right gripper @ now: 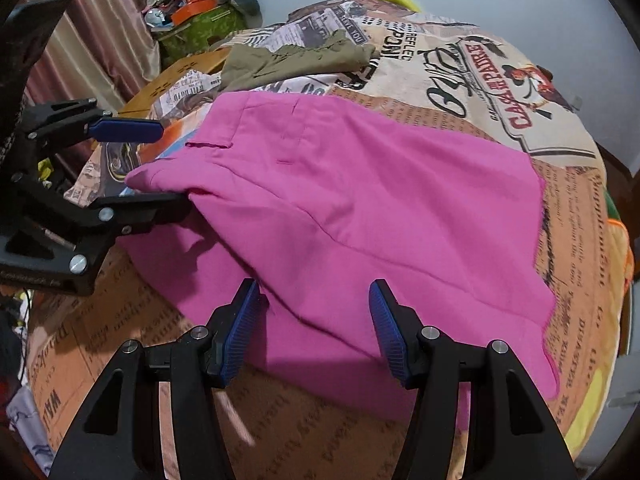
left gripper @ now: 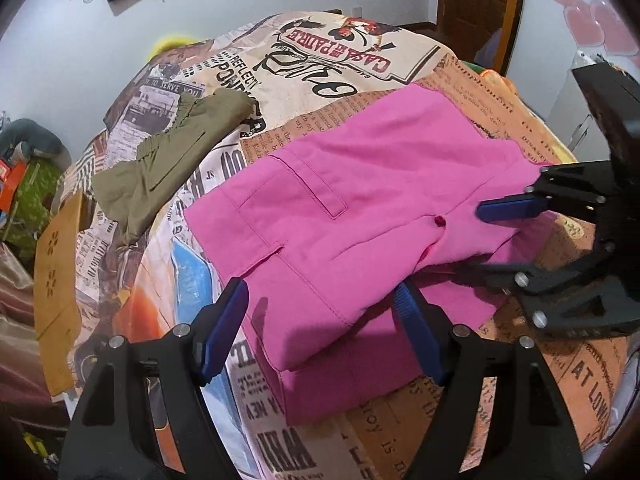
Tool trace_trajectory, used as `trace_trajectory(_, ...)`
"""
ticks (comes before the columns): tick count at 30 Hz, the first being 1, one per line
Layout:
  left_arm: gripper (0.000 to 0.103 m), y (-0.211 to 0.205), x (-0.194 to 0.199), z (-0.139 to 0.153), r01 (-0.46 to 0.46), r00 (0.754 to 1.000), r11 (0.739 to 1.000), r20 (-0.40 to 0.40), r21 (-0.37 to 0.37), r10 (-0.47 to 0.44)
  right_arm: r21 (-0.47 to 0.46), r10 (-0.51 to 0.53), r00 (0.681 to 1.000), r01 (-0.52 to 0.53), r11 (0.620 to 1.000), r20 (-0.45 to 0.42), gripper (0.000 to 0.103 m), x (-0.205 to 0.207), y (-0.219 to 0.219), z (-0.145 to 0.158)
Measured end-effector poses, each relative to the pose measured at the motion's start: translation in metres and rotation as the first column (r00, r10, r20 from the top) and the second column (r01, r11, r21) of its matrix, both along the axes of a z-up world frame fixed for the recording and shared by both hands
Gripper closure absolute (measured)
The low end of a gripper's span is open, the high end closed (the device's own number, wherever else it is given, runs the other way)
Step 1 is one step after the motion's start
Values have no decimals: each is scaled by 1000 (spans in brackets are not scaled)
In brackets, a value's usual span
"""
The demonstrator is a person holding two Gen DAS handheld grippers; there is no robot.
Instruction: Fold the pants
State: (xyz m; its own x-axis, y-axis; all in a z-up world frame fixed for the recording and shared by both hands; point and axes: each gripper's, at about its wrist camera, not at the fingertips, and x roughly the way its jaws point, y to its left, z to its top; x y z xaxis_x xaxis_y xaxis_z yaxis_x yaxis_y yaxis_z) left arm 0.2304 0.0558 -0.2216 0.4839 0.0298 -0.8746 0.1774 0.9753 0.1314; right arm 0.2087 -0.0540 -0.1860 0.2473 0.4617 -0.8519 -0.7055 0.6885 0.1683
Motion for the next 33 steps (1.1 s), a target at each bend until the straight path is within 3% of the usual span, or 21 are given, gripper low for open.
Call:
trace_trajectory(5,28,-3,-6,2,9,1000,999,11,-34,-9,52,-25,1000,26,998,-20,86,9,0,2)
trace_trajectory(8,28,-7,-8,2,25,1000,999,19,-48,-24,90,-35,999,38,995,-26,94,10,-1,6)
trace_trajectory(16,29,-13,-3,-16,11,1000,999,8,39,-12,171,-59,998,60,983,-10,97,10,-4,21)
trace_trajectory(19,49,-1,-1,-15,-36,999,998,14,43,35,183,-60,998,61,981,-13,97,9,-5,25)
trace_trajectory(21,66,9,-2,-11,-57,998,998,22,10,57,188,-55,998,56,981,-12,97,7,-5,28)
trace_trajectory(23,75,17,-6,-4,-67,997,997,37,-35,68,197,-40,999,43,979,-18,97,5,-4,29)
trace_trajectory(28,77,23,-20,10,-72,995,996,64,-45,75,197,-1,1000,-2,980,13,97,-11,3,36)
trace_trajectory(33,78,24,-32,-1,-65,998,996,20,-64,67,145,16,998,-25,989,63,97,-22,3,35)
